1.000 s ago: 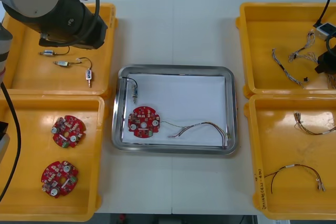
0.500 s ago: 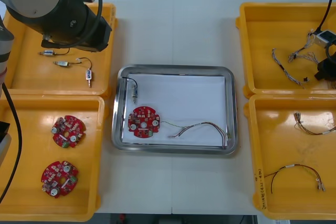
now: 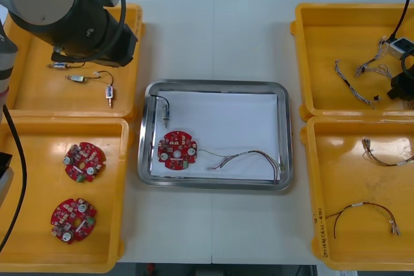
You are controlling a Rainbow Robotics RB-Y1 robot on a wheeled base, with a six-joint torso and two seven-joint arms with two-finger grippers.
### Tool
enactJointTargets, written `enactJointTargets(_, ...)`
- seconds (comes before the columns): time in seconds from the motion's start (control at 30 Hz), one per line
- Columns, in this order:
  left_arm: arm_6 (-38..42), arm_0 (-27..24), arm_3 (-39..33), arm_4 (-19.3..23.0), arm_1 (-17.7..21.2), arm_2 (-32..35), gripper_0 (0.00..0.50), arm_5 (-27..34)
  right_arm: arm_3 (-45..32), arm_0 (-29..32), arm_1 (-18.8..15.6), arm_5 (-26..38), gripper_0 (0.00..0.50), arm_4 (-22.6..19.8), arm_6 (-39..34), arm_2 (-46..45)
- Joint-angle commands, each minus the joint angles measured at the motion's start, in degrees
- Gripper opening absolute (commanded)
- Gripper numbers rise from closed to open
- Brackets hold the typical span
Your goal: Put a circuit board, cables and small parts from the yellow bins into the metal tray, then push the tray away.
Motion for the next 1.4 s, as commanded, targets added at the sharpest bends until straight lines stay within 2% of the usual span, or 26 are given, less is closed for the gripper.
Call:
enactJointTargets(0.03, 4.25, 1.45, -2.45, 0.63, -1.4, 2.02, 0.001, 0.4, -0.58, 1.25, 0.08, -0.8, 0.5, -0.38, -1.39, -0.41)
enactJointTargets(0.7, 4.25, 1.45, -2.45, -2.09, -1.31, 3.51, 0.0, 0.4, -0.58, 1.6, 1.66, -1.76, 0.5, -1.78, -1.56, -0.32)
enactJointTargets(0.73, 4.25, 1.45, -2.45, -2.27, -1.31, 3.51, 0.001, 0.4, -0.58, 1.69, 1.66, -1.85, 0.38, -1.78, -1.56, -0.32)
enactJointTargets(0.8, 4.08, 1.45, -2.54, -2.35, -1.22, 3.6, 0.001, 0.4, -0.58, 1.69, 1.66, -1.76, 0.1, -1.78, -1.39, -0.15)
enactJointTargets(0.87, 4.08, 1.45, -2.54, -2.35, -1.22, 3.6, 0.001, 0.4, -0.49, 1.69, 1.66, -1.76, 0.0, -1.78, -1.39, 0.03)
enactJointTargets(1.23, 3.99, 1.45, -2.71, -2.35, -1.22, 3.6, 0.001, 0.4, -0.93, 1.69, 1.66, -1.76, 0.0, -1.43, -0.86, 0.73)
enactJointTargets(1.4, 3.99, 1.45, -2.98, -2.35, -1.22, 3.69, 0.001, 0.4, -5.85, 1.69, 1.66, 1.84, 0.0, -0.29, -0.86, 1.61)
